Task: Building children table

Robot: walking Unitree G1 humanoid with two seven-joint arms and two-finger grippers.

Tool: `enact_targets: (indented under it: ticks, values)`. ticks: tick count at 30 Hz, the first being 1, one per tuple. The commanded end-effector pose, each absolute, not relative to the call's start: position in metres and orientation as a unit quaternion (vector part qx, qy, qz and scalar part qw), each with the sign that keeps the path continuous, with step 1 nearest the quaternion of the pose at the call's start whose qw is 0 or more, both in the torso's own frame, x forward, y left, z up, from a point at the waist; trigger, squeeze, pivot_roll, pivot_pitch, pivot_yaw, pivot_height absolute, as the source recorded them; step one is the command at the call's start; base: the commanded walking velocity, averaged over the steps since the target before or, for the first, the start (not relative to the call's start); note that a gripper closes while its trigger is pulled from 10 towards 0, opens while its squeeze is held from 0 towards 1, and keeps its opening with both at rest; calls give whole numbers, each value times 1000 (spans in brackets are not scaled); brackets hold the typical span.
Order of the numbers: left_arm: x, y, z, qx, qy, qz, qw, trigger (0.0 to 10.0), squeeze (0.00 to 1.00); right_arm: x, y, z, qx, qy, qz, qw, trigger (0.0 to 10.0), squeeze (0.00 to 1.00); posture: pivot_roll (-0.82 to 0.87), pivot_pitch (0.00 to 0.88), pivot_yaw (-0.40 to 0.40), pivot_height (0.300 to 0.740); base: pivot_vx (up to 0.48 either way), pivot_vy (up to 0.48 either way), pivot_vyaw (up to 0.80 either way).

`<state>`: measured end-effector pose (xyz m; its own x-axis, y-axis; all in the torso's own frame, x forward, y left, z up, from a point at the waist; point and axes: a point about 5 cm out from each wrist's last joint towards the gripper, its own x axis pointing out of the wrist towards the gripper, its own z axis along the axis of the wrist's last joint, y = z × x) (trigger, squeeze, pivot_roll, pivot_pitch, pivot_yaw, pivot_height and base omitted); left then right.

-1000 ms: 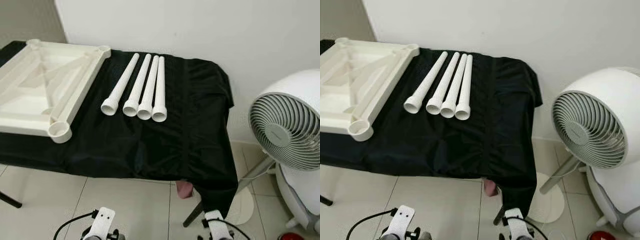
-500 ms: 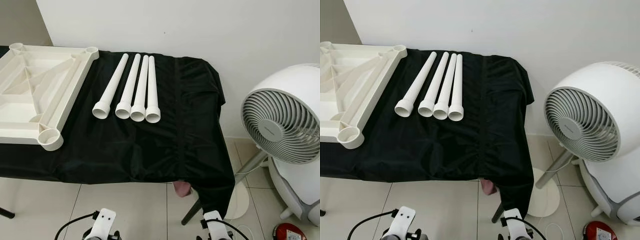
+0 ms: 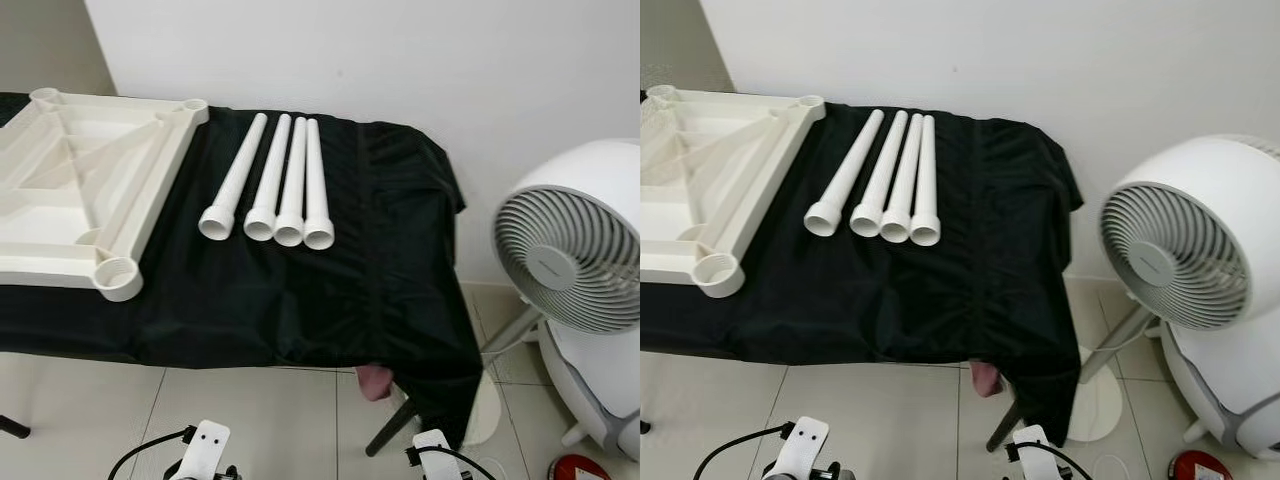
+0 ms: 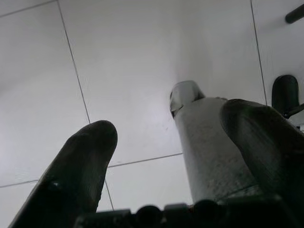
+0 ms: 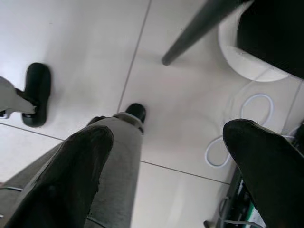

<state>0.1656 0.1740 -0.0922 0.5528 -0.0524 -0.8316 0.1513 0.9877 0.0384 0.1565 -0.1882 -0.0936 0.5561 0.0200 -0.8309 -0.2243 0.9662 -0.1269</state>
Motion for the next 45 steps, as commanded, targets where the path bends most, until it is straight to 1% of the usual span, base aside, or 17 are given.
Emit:
enact_targets:
  ticks: [1, 19, 37, 45]
  values:
    - [157, 174, -96, 54, 486, -56, 871, 10000, 0, 151, -190, -96, -115, 477, 68, 869, 10000, 0, 9, 0, -33, 740, 0, 326, 0]
    - [162, 173, -95, 55, 483, -57, 872, 10000, 0, 164, -188, -91, -116, 467, 70, 874, 10000, 0, 12, 0, -35, 740, 0, 345, 0]
    - [159, 173, -96, 55, 486, -55, 871, 10000, 0, 162, -189, -92, -119, 464, 74, 875, 10000, 0, 17, 0, -37, 740, 0, 380, 0]
    - [159, 175, -95, 60, 482, -59, 872, 10000, 0, 164, -188, -91, -119, 463, 74, 875, 10000, 0, 14, 0, -35, 740, 0, 0, 0]
